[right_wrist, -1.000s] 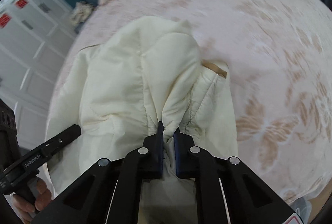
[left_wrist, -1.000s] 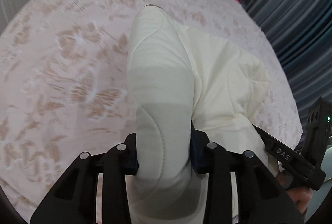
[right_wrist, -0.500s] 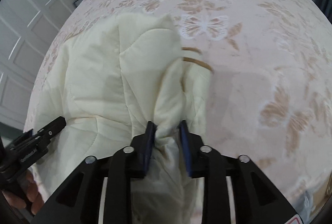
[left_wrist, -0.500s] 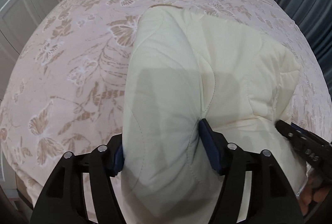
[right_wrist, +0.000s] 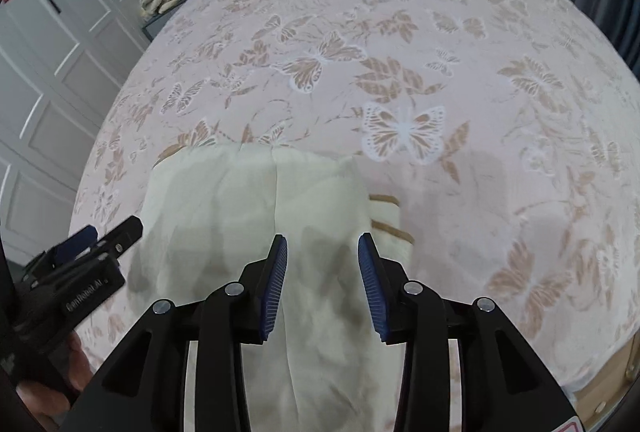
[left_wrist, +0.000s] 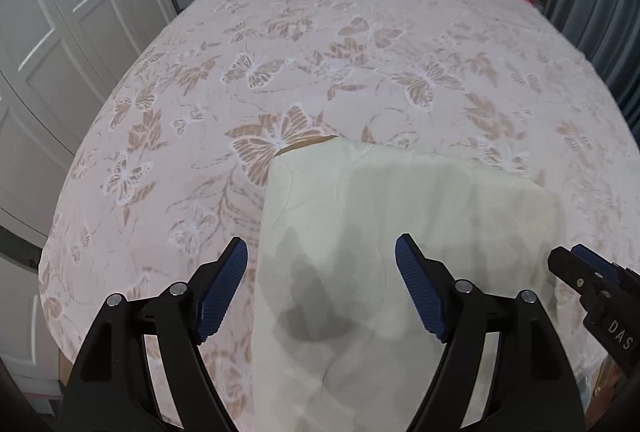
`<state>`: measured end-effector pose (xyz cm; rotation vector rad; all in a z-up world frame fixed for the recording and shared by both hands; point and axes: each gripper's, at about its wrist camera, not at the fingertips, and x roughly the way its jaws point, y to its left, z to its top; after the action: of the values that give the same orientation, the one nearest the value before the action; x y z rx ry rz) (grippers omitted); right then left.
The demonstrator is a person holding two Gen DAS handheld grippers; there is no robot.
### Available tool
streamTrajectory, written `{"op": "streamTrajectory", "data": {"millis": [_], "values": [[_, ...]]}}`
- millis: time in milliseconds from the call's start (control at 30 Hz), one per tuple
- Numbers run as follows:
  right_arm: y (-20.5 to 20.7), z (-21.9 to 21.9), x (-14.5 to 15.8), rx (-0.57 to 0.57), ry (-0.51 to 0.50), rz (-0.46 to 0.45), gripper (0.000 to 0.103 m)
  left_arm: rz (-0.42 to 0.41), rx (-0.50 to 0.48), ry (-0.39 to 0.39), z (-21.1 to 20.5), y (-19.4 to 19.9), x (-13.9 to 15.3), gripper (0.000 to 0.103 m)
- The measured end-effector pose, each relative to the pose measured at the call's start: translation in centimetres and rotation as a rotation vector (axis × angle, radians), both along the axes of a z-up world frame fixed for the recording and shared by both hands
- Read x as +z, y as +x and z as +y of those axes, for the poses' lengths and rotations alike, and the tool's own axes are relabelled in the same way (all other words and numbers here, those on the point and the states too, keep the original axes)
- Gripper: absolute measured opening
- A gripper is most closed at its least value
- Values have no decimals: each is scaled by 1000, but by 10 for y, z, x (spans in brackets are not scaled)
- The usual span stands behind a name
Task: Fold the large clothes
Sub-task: 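Grasp the end of the folded jacket with both tools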
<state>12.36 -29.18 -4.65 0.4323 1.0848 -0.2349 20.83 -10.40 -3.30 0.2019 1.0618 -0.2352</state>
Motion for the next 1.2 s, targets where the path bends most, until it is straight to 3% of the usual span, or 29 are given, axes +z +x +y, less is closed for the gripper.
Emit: {"op": "streamTrajectory", "data": {"millis": [100,133,167,267,400,600,833,1200], "values": [[14,-4,-23,-35,8,37,37,35,9,27,-7,12,-18,74],[17,-6,-33,-47,21,51,30,47,11,30,-8,15,-24,74],[18,-9,-41,-57,39,50,15,61,13,30,-9,17,-30,74],[14,-16,-50,-81,68,23,4,90,18,22,-10,21,-43,74],[7,-19,-52,-94,53,9,3,92,15,23,-13,22,-53,76],[11,-22,-83,-99,25,66,2,65,-7,56,-25,19,-64,80],[16,-16,-99,-73,-39,83,3,51,10,78,-31,21,-83,85],[11,-7,-106,-54,-115,32,3,-1,51,50,-25,19,-104,96]]}}
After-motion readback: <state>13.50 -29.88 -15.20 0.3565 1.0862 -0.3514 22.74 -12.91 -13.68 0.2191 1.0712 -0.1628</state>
